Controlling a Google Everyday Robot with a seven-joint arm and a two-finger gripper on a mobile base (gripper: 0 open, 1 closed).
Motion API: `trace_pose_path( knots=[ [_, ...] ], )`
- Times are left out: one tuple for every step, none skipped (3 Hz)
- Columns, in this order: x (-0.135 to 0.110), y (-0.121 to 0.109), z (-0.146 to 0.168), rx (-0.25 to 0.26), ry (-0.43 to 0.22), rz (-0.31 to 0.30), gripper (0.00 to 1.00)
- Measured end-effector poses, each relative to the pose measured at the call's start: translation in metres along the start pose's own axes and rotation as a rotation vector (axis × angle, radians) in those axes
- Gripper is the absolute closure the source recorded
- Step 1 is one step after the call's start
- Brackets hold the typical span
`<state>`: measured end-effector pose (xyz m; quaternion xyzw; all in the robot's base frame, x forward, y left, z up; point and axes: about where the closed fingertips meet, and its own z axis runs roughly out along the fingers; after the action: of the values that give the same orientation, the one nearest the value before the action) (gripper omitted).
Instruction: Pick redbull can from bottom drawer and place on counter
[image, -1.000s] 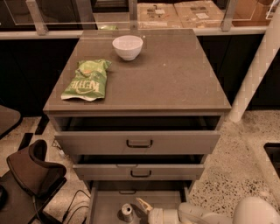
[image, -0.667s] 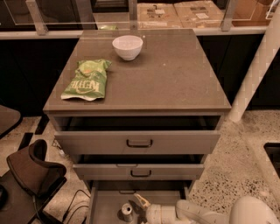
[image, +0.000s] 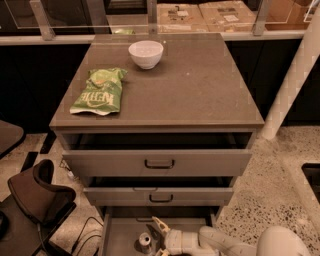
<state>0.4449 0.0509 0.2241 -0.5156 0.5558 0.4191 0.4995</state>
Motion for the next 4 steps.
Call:
trace_pose_path(
  knots=[
    [0.007,-0.005,0.002,0.013,-0.013,0.003,0.00],
    [0.017,-0.005,0.006,0.012,0.004,0.007,0.00],
    [0.024,-0.001,0.009,0.007,0.025,0.004,0.18],
    [0.023,0.000,0.011,0.005,0.023,0.006,0.41]
  ],
)
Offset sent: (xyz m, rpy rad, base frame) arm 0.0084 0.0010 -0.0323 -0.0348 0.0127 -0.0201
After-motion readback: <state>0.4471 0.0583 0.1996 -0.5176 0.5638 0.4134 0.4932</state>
